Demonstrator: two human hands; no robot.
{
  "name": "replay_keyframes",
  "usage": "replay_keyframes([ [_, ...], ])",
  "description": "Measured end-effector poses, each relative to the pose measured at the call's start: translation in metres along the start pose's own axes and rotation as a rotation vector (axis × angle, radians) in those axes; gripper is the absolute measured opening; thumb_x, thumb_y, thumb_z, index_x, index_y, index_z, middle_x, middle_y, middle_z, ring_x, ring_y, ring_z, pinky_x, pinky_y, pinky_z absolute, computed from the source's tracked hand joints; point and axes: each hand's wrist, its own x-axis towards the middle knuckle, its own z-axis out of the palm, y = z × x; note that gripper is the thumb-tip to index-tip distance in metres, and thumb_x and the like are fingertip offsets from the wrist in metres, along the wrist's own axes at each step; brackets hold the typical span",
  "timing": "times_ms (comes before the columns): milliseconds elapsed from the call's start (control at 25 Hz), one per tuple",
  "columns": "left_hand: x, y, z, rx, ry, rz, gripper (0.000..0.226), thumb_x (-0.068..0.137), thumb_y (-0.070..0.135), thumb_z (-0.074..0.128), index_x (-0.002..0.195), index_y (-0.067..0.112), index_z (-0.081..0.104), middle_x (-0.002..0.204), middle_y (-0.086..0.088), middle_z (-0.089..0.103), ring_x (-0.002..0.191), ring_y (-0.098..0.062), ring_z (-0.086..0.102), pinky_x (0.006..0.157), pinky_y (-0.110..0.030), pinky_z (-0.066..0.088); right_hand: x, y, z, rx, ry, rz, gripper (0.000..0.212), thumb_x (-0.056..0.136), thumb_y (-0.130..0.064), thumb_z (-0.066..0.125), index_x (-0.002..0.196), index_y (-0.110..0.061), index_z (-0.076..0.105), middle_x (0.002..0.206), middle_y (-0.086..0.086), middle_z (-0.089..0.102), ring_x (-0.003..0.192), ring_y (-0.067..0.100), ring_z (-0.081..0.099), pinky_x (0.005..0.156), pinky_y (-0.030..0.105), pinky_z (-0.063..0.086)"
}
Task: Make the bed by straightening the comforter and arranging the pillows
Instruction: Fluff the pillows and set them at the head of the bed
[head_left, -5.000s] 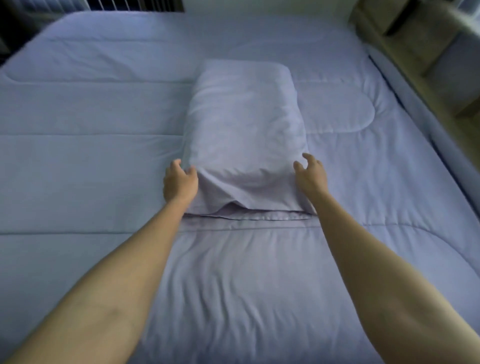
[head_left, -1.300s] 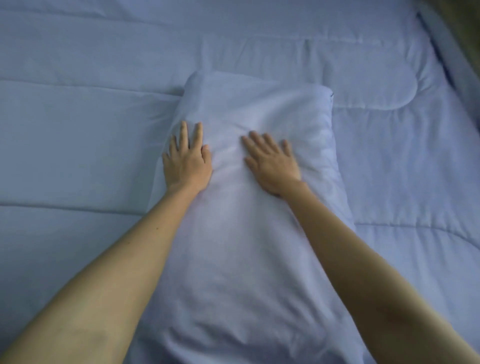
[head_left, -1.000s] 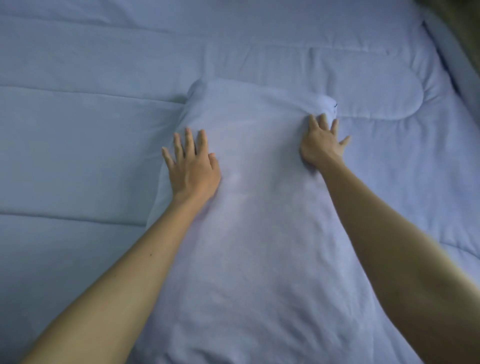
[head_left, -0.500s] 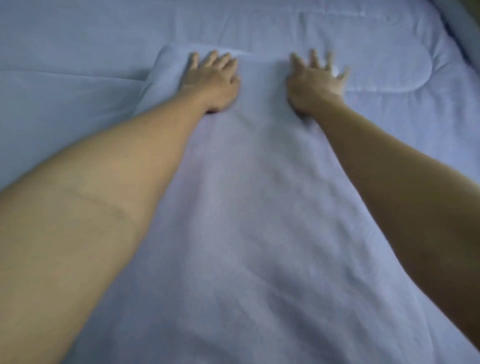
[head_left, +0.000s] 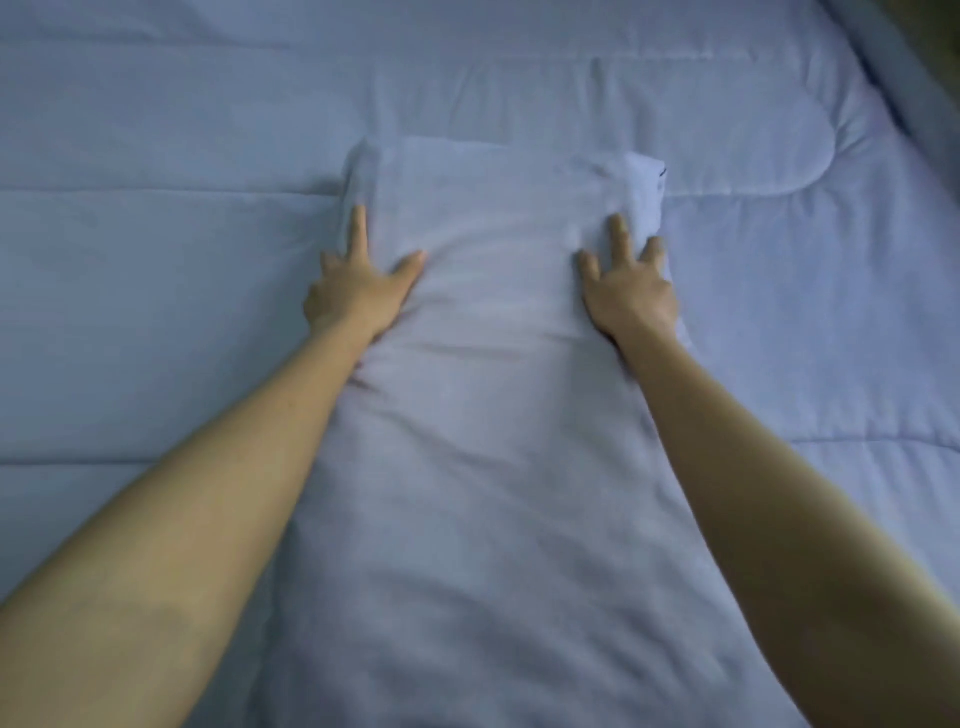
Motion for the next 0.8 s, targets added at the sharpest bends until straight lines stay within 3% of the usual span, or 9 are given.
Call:
replay_keyframes([
  [160, -0.069, -0.031, -0.005, -0.072, -0.043, -0.108, 0.098, 0.074, 0.081, 0.041, 0.151, 0.033, 0.005, 0.141, -0.021, 0.046, 0.123, -0.043, 0.049, 0.100, -0.049, 0.040, -0.073, 0.029, -0.015, 0.019, -0.063, 0.066, 0.071, 0.084, -0.070, 0.035, 0.146, -0.048, 0.007, 0.151, 0.015, 0.025, 0.126, 0.044, 0.044, 0.103, 0.051, 0.037],
  [440, -0.211, -0.073, -0.008, -0.135, -0.053, -0.211, 0.100, 0.071, 0.079, 0.050, 0.149, 0.030, 0.013, 0.142, -0.015, 0.047, 0.123, -0.041, 0.050, 0.098, -0.048, 0.041, -0.200, 0.081, -0.034, 0.051, -0.177, 0.055, 0.077, 0.083, -0.070, 0.041, 0.146, -0.050, 0.001, 0.154, 0.013, 0.020, 0.127, 0.041, 0.045, 0.100, 0.047, 0.039],
  [600, -0.284, -0.091, -0.005, -0.143, -0.022, -0.258, 0.095, 0.074, 0.074, 0.052, 0.149, 0.027, 0.016, 0.139, -0.016, 0.049, 0.120, -0.041, 0.052, 0.095, -0.047, 0.043, -0.260, 0.109, -0.039, 0.060, -0.225, -0.009, 0.082, 0.085, -0.067, 0.040, 0.150, -0.039, -0.002, 0.154, 0.015, 0.023, 0.127, 0.041, 0.045, 0.098, 0.049, 0.040],
  [680, -0.313, -0.099, -0.006, -0.100, -0.020, -0.258, 0.094, 0.073, 0.076, 0.052, 0.146, 0.024, 0.022, 0.134, -0.017, 0.053, 0.117, -0.041, 0.055, 0.093, -0.047, 0.044, -0.279, 0.123, -0.045, -0.057, -0.236, 0.008, 0.083, 0.087, -0.068, 0.035, 0.151, -0.022, 0.010, 0.145, 0.018, 0.040, 0.121, 0.040, 0.051, 0.094, 0.046, 0.042],
  [800, -0.326, -0.117, -0.020, 0.082, -0.050, -0.266, 0.087, 0.073, 0.083, 0.040, 0.128, 0.016, 0.045, 0.123, -0.019, 0.060, 0.111, -0.039, 0.059, 0.089, -0.046, 0.046, -0.278, 0.151, -0.069, -0.230, -0.278, 0.120, 0.088, 0.085, -0.076, 0.019, 0.127, -0.008, 0.053, 0.126, 0.018, 0.059, 0.115, 0.036, 0.057, 0.091, 0.041, 0.043],
])
